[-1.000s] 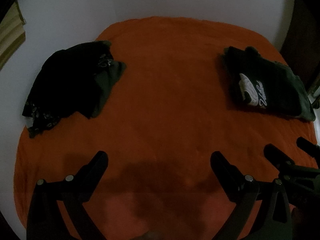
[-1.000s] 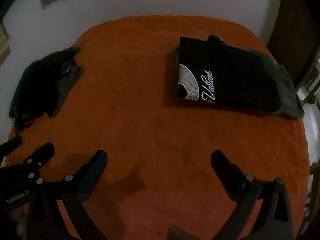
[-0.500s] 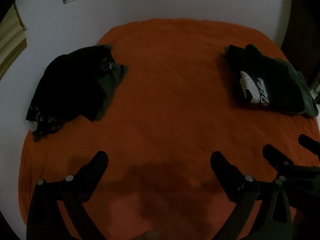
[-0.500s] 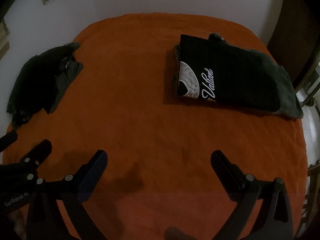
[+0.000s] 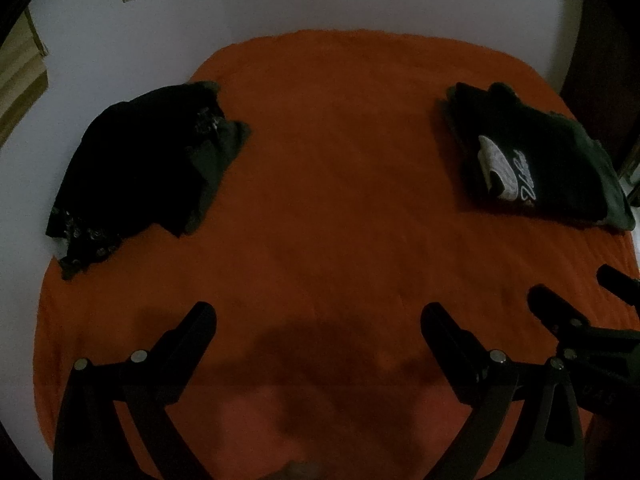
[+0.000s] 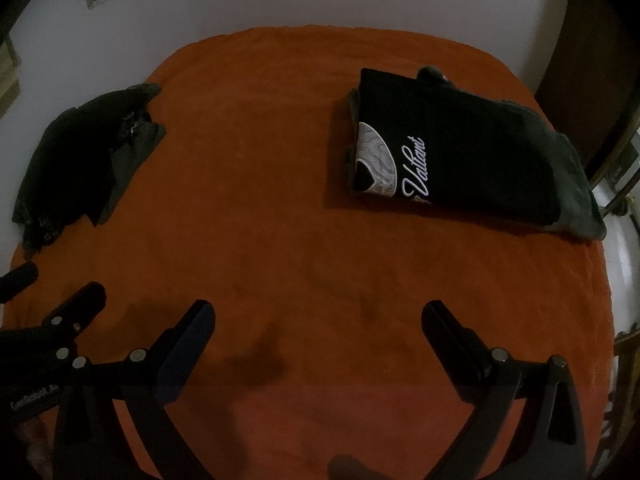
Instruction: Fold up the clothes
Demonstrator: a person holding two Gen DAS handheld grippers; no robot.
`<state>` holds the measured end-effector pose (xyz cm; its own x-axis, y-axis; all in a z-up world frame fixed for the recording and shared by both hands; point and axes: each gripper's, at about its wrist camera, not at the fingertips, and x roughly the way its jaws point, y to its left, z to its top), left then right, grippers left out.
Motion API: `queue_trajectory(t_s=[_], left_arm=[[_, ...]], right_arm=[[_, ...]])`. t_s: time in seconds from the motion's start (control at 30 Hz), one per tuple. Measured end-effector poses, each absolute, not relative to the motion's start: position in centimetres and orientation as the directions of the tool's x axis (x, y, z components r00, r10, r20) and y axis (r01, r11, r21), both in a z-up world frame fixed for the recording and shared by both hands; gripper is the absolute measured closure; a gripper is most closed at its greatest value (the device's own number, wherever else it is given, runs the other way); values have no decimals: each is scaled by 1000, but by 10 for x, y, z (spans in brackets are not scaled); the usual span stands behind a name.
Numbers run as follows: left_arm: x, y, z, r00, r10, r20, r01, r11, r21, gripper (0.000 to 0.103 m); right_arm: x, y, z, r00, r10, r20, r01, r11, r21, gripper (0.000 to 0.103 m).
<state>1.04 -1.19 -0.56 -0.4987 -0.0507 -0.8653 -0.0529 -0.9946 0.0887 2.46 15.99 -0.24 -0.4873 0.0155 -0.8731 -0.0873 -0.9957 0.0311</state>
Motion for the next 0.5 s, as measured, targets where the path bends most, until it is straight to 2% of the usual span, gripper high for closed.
queue_trajectory(t_s=[0.13, 0.3, 0.5], left_arm=[[16, -14, 2, -540, 16, -841, -68, -997, 24, 1], [18, -21, 8, -578, 82, -812, -86, -996, -40, 1], [19, -35, 1, -582, 6, -813, -39, -999, 21, 1]], right_arm=[[25, 162, -2, -492, 5, -871, -83, -996, 42, 0], [26, 167, 2, -511, -81, -856, -66, -989, 132, 0], [30, 160, 9, -544, -155, -825, 23, -985, 170, 0]])
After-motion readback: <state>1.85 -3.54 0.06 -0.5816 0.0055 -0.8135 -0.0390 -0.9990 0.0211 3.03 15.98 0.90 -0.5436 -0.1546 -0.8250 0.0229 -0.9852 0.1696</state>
